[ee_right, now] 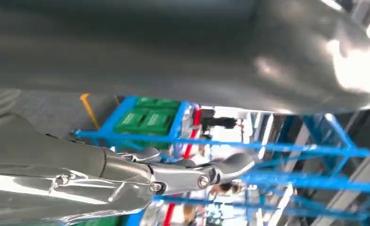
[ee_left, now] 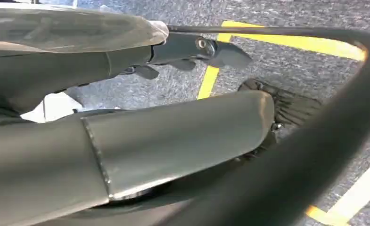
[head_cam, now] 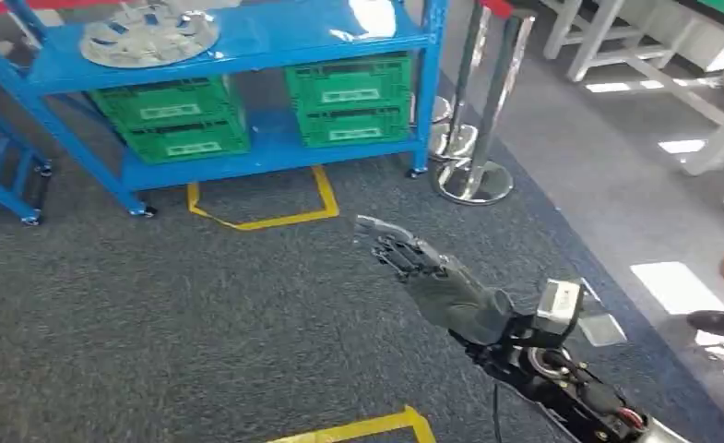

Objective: Take the parts from the cabinet and place them on the table.

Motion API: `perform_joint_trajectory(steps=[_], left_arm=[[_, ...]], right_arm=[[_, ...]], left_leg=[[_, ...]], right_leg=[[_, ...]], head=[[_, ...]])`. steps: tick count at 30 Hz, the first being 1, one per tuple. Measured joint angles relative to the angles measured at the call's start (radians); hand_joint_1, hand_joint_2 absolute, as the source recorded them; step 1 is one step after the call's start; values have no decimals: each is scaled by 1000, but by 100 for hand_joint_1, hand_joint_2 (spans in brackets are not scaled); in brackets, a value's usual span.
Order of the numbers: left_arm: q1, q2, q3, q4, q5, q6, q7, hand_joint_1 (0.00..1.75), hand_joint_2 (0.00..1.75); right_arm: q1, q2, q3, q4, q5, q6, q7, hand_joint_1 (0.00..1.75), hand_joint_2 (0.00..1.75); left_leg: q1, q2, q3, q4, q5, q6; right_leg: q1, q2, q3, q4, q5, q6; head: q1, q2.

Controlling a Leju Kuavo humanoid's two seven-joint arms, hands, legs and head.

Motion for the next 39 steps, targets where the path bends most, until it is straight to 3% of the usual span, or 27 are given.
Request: perform_joint_trajectory(steps=[2,5,9,14,15,16,17,19,20,21,22,23,24,25,26,27,28,31,32,33,35,36,37,39], left_arm=[[1,0,0,0,0,1,2,0,0],[-1,1,0,0,-2,1,4,0,0],[-1,2,0,0,-7,1,8,0,0],[-1,2,-1,0,-10,0,8,0,0],[-1,1,-1,0,-12,-1,7,0,0],[0,-2,-1,0,-12,-3,6,0,0],[0,-4,-1,0,-13,-4,6,0,0],[0,-7,-2,0,-12,-6,5,0,0],[1,-11,-2,0,-12,-6,4,0,0],[2,-14,-2,0,-13,-6,3,0,0],[2,-16,-2,0,-14,-9,3,0,0],[4,-19,-2,0,-16,-12,2,0,0],[4,-23,-3,0,-19,-13,-1,0,0],[4,-24,-5,0,-23,-14,-4,0,0],[3,-17,-6,0,-25,-14,-7,0,0],[0,-19,-10,0,-27,-15,-7,0,0],[-1,-20,-11,0,-27,-15,-8,0,0],[0,-21,-16,0,-27,-15,-8,0,0],[0,-21,-17,0,-27,-16,-8,0,0],[-2,-21,-18,0,-28,-17,-10,0,0],[-2,-23,-18,0,-30,-20,-12,0,0],[-1,-24,-18,0,-30,-20,-13,0,0],[1,-24,-18,0,-30,-20,-13,0,0],[1,-26,-23,0,-30,-20,-14,0,0]], right_arm=[[-1,-1,-4,0,5,-1,0,0,0],[0,-1,-3,0,18,-4,2,0,0],[0,-1,-5,0,28,-10,2,0,0],[2,-1,-7,-2,32,-14,3,0,0],[3,-1,-8,-8,36,-16,5,0,0],[5,-2,-10,-11,38,-16,5,0,0],[6,-2,-15,-12,39,-16,6,0,0],[12,-2,-16,-12,41,-16,10,0,0],[16,-2,-18,-12,42,-16,12,0,0],[17,-2,-18,-12,42,-16,14,0,0],[17,-2,-19,-12,45,-16,18,0,0],[17,-3,-20,-12,47,-18,20,0,0],[17,-3,-20,-15,47,-19,24,0,0],[16,-3,-21,-18,48,-23,26,0,0],[17,-4,-21,-18,49,-26,30,0,0],[19,-4,-22,-25,49,-30,30,0,0],[23,-4,-23,-26,50,-31,31,0,0],[25,-6,-27,-32,53,-32,32,0,0],[24,-6,-28,-37,53,-33,32,0,0],[25,-6,-28,-42,53,-33,32,0,0],[27,-6,-28,-42,56,-33,33,0,0],[27,-6,-28,-42,56,-34,33,0,0],[27,-6,-28,-42,56,-34,33,0,0],[27,-6,-29,-43,56,-34,33,0,0]], left_leg=[[0,0,0,-2,5,4],[0,0,2,-3,6,6],[0,0,0,0,3,7],[-2,1,-2,-5,-2,19],[0,1,6,-28,10,23],[17,8,24,-54,25,14],[19,6,31,-65,31,16],[21,8,30,-64,31,16],[21,8,30,-64,31,16],[21,7,30,-62,30,15],[24,6,33,-61,28,11],[29,3,36,-57,23,5],[34,0,40,-49,15,-3],[38,-2,42,-38,5,-13],[33,-5,34,-35,0,-21],[28,-7,22,-15,-2,-27],[28,-10,17,-16,2,-31],[32,-7,15,-10,-8,-43],[32,3,-8,35,-31,-42],[29,6,-51,111,-64,-41],[27,6,-159,297,-130,-39],[26,6,-195,350,-135,-35],[24,6,-209,352,-112,-28],[11,6,-164,221,-10,-4]], right_leg=[[0,3,-2,-1,-1,0],[0,3,0,-1,-8,-11],[-3,3,-1,-2,-8,-11],[-1,0,2,-11,0,-7],[7,1,10,-21,5,-2],[4,-2,1,-16,0,-2],[8,-2,-8,17,-24,4],[5,-4,-73,170,-100,15],[2,-4,-105,242,-125,21],[0,-4,-124,279,-129,26],[-2,-5,-116,262,-107,30],[-4,-5,-85,198,-62,35],[-9,-5,-33,95,-6,42],[-14,-3,8,2,20,49],[-6,8,21,1,-11,48],[-9,8,30,-19,-13,27],[-7,7,19,-9,-11,11],[-6,3,20,-9,-15,-17],[-5,1,21,-9,-16,-22],[-4,-3,20,-9,-17,-25],[4,-9,20,-9,-19,-32],[9,-11,21,-9,-20,-36],[13,-11,23,-9,-21,-38],[21,-11,29,-10,-23,-41]], head=[[-1,0],[-3,0],[-5,0],[-5,0],[-5,0],[-5,0],[1,0],[11,0],[11,0],[12,0],[15,0],[16,0],[17,0],[21,0],[26,0],[27,0],[21,0],[12,0],[6,0],[-1,0],[-3,0],[-3,0],[-3,0],[-4,0]])
